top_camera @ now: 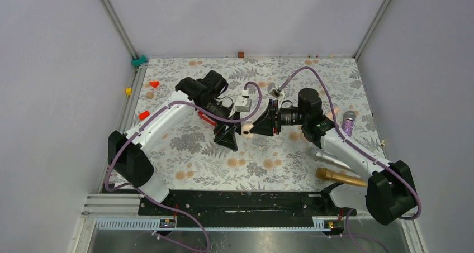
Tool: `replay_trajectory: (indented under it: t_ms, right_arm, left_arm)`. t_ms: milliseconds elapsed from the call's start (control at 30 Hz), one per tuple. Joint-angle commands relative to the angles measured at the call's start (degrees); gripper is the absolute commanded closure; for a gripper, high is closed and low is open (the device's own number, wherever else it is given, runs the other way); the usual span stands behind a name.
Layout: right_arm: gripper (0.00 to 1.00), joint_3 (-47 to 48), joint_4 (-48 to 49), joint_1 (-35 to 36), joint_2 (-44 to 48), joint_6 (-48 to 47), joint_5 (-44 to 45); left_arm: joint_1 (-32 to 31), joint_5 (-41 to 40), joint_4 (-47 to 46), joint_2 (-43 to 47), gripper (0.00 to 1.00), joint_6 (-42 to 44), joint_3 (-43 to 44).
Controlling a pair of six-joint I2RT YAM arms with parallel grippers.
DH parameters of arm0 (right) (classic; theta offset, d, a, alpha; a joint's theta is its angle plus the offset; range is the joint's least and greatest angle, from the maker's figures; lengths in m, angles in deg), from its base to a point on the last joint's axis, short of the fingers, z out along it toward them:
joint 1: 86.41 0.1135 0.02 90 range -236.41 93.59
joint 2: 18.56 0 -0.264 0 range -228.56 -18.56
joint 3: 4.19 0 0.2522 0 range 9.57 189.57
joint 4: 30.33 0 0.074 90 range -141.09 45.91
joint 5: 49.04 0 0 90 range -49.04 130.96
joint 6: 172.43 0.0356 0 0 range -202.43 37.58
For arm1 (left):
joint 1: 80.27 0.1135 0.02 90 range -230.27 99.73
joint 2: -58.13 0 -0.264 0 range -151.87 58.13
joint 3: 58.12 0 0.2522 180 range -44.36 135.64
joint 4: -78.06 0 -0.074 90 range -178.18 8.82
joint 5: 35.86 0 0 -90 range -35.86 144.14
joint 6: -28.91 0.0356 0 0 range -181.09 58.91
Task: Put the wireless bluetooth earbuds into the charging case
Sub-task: Pick up the charging case at the center of the board.
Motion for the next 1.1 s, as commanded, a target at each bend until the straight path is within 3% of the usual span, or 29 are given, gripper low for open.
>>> replay_trajectory:
  t_ms: [0,633,933,1067]
  right_arm:
    - [0.93,2.8,0.0,0.4,0.6,-2.1,-3.1]
    - [0.93,3.5,-5.4,2.3,-0.1,-7.9,-0.4]
    - [0.93,3.5,-5.2,2.7,-0.3,-7.8,0.8]
    - [0.92,3.6,-5.0,2.8,-0.3,-7.7,1.2]
  left_arm:
    - [0.2,1.3,-4.8,1.5,0.19,-3.5,0.7]
    - [0.1,2.7,-9.6,0.7,0.39,-10.0,-0.6]
    - [-0.4,0.9,-12.7,-0.2,0.40,-13.8,-1.4]
    - [-0.9,-0.1,-13.2,-0.6,0.51,-14.2,-1.6]
